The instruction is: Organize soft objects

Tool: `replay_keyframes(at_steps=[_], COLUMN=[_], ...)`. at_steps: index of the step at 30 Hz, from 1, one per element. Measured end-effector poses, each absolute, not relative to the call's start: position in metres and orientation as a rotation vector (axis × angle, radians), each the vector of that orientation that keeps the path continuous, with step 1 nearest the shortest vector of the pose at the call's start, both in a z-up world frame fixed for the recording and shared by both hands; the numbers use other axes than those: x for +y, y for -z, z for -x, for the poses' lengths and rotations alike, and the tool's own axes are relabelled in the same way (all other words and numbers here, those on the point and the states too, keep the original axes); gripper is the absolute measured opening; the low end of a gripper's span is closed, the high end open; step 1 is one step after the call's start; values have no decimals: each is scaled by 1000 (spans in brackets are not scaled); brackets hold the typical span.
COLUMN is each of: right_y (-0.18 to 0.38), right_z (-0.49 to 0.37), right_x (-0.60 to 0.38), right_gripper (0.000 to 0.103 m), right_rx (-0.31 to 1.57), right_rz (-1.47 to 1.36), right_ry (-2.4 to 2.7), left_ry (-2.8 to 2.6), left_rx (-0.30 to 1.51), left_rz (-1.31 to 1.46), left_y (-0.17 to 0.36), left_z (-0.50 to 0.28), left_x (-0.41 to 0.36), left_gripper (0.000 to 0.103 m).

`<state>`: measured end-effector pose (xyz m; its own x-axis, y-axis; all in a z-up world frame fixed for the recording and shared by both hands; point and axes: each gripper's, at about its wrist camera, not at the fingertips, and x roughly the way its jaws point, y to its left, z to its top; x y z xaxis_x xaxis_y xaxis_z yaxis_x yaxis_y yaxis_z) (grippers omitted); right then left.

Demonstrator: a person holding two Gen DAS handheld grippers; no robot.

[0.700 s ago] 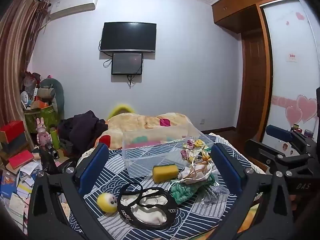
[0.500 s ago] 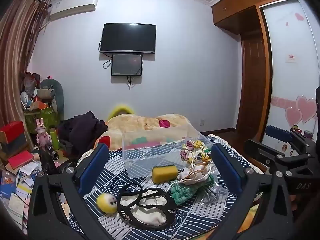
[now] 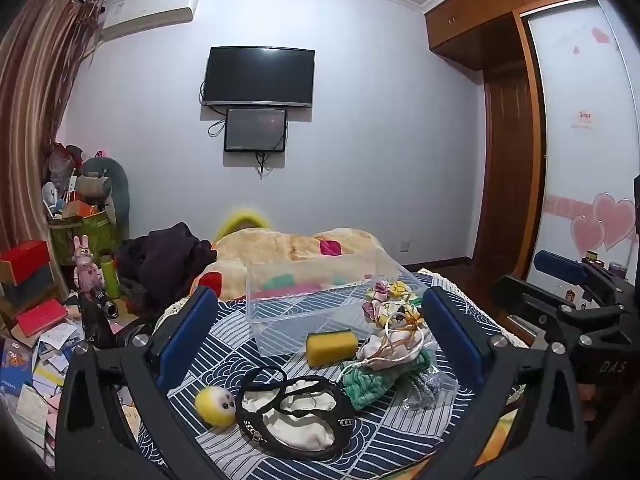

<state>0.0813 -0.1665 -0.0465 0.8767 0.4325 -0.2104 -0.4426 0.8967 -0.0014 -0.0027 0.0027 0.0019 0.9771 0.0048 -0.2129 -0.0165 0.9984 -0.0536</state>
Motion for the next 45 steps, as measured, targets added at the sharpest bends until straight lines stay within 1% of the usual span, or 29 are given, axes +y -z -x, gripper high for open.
replay_keyframes(at_steps=[45], right_y=[39], right_z=[-79], right_x=[-171], right_gripper=[103], right_rx=[201], right_rz=[26], right_ry=[-454], left_ry=[2], left_rx=[210], left_rz=[47], left_y=[-1], left_z=[1], left_x=[-4], left_gripper=[103])
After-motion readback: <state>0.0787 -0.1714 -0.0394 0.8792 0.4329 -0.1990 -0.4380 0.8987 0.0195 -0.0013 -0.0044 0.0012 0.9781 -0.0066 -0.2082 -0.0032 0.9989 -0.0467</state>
